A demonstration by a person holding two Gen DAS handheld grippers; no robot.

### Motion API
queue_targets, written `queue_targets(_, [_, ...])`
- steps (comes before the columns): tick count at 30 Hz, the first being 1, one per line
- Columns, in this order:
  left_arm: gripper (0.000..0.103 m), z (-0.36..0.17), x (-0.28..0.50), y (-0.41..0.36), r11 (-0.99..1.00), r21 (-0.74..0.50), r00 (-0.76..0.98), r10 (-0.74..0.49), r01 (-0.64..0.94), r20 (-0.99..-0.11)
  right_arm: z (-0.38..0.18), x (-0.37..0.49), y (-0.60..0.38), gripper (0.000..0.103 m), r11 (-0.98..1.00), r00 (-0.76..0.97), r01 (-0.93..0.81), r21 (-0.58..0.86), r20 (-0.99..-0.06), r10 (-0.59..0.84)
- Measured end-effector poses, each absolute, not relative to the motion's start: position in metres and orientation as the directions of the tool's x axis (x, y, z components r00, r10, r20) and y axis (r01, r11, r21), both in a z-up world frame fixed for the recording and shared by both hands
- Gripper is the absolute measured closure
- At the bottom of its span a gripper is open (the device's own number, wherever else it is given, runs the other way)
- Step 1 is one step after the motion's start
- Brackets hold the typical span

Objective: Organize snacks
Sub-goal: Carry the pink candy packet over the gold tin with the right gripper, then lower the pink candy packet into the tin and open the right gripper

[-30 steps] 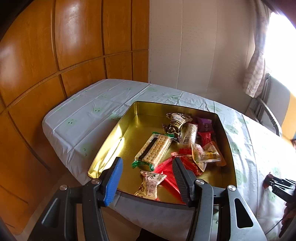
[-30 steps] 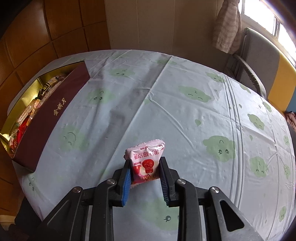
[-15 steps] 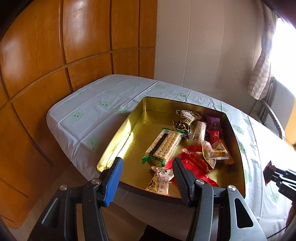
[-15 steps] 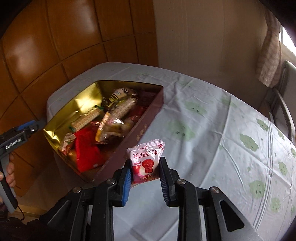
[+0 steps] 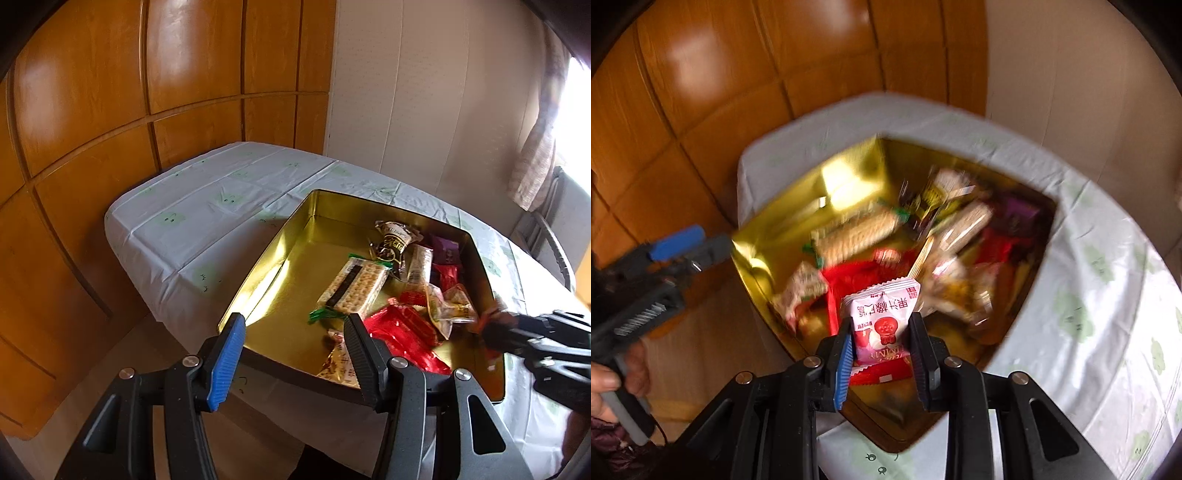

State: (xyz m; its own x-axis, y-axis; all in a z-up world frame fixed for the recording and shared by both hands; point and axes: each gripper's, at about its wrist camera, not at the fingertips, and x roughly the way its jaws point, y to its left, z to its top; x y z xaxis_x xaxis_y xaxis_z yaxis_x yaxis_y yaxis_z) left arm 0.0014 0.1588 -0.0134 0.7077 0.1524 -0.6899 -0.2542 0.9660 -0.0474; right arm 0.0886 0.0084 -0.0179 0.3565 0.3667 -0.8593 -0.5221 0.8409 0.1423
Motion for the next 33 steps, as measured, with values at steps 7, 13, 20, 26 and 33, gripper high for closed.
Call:
queue_targets(7, [0.047,-0.019,0.003,0.160,0.967,-0.050,0.697,0.146,-0.252,-0.702,-0.038,0.096,0.015,0.072,0.860,0.350,-0.501,0.098,-0.886,0.305])
queue_targets(13, [0.047,-0.022,0.004,0.156,0.969,-0.049,0.692,0.138,-0.244,-0.709,-0.046,0.095,0.017,0.069,0.859,0.346,-0.505,0.083,-0.892,0.290])
queue_targets(20, [0.047,-0.020,0.002,0.153,0.971,-0.045,0.694,0.135,-0.235,-0.707,-0.041,0.090,0.013,0.065,0.873,0.376,-0.481,0.083,-0.880,0.291])
queue_targets(26, [0.047,-0.019,0.002,0.152,0.971,-0.046,0.695,0.135,-0.235,-0.707,-0.025,0.080,0.008,0.065,0.876,0.452,-0.478,0.069,-0.835,0.313])
queue_targets(33, [0.047,-0.018,0.002,0.151,0.971,-0.048,0.696,0.131,-0.232,-0.706,-0.034,0.085,0.024,0.084,0.863,0.441,-0.505,0.006,-0.857,0.264])
